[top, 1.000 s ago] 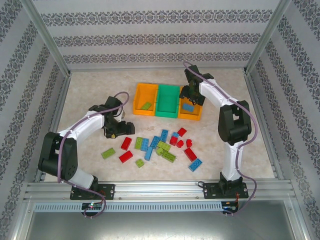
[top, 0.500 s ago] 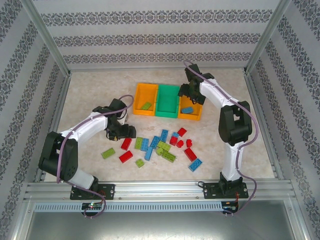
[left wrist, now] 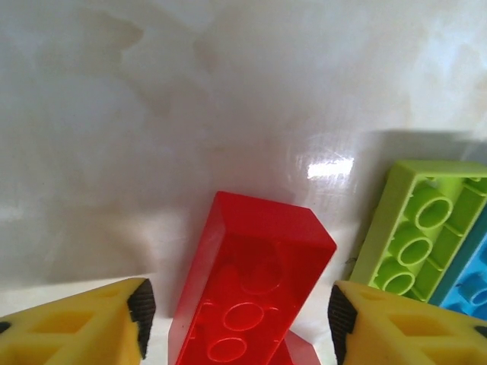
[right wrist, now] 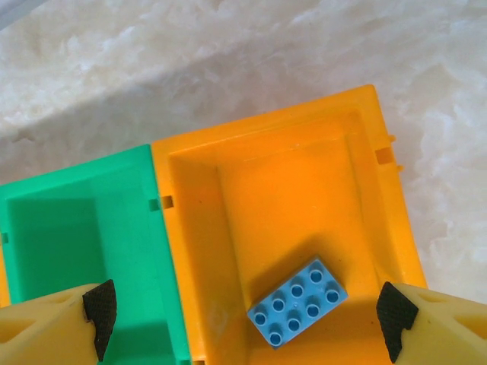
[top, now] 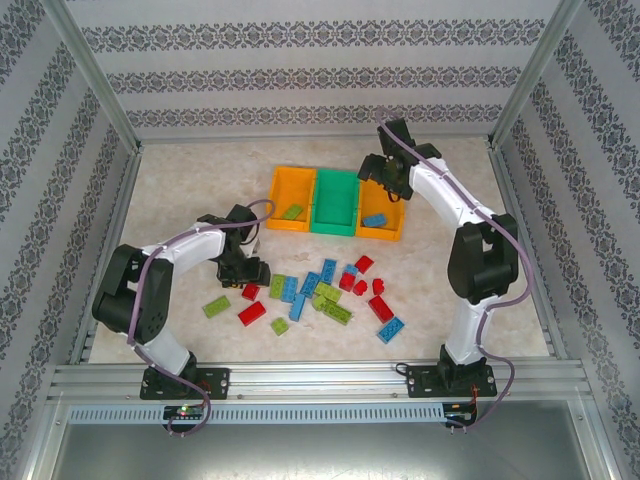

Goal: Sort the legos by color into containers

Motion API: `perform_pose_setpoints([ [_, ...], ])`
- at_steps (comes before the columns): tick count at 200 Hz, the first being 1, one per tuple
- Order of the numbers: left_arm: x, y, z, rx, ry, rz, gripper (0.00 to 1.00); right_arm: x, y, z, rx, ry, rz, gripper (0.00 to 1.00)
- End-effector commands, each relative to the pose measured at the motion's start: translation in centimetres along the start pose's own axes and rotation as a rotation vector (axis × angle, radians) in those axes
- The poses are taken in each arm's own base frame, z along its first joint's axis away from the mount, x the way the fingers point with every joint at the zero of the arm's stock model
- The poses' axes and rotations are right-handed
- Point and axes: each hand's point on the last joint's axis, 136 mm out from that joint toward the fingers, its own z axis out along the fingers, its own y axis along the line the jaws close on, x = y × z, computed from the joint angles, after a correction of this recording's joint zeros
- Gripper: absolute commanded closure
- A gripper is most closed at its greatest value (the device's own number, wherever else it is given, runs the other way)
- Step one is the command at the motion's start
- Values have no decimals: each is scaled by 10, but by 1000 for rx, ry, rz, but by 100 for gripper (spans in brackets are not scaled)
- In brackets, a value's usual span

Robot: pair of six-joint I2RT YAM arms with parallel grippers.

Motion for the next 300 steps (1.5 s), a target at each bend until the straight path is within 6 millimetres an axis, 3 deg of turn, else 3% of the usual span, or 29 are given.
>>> perform_pose_setpoints([
  [1, 2, 4, 10, -32, 22, 34, 41, -6, -15, -16, 23, -33, 35, 9],
  [57, -13, 4, 11, -52, -2, 39, 70, 15, -47, -28, 87, -22, -4, 9],
  [98, -44, -10, -17, -45, -93, 57, 77, 37, -62, -38, 78, -8, -21, 10],
  [128, -90, -38, -59, 10, -230, 85, 79, 75, -62, -45, 63, 30, -127, 12],
  [150, -132, -70, -92, 100, -343, 106, 79, 107, -64, -52, 59, 52, -187, 12],
  [183, -191, -124, -116, 282, -410, 117, 81, 160, -57, -63, -47, 117, -248, 15],
  [209, -222, -157, -123, 353, -434, 156, 80, 196, -57, -71, -84, 143, -305, 17],
  [228, -236, -175, -121, 399, -429, 160, 80, 219, -70, -73, -27, 185, -334, 17],
  [259, -243, -199, -115, 435, -419, 180, 79, 244, -84, -71, 37, 246, -340, 17],
  [300, -236, -208, -91, 437, -360, 159, 76, 265, -94, -64, 89, 316, -360, 19],
])
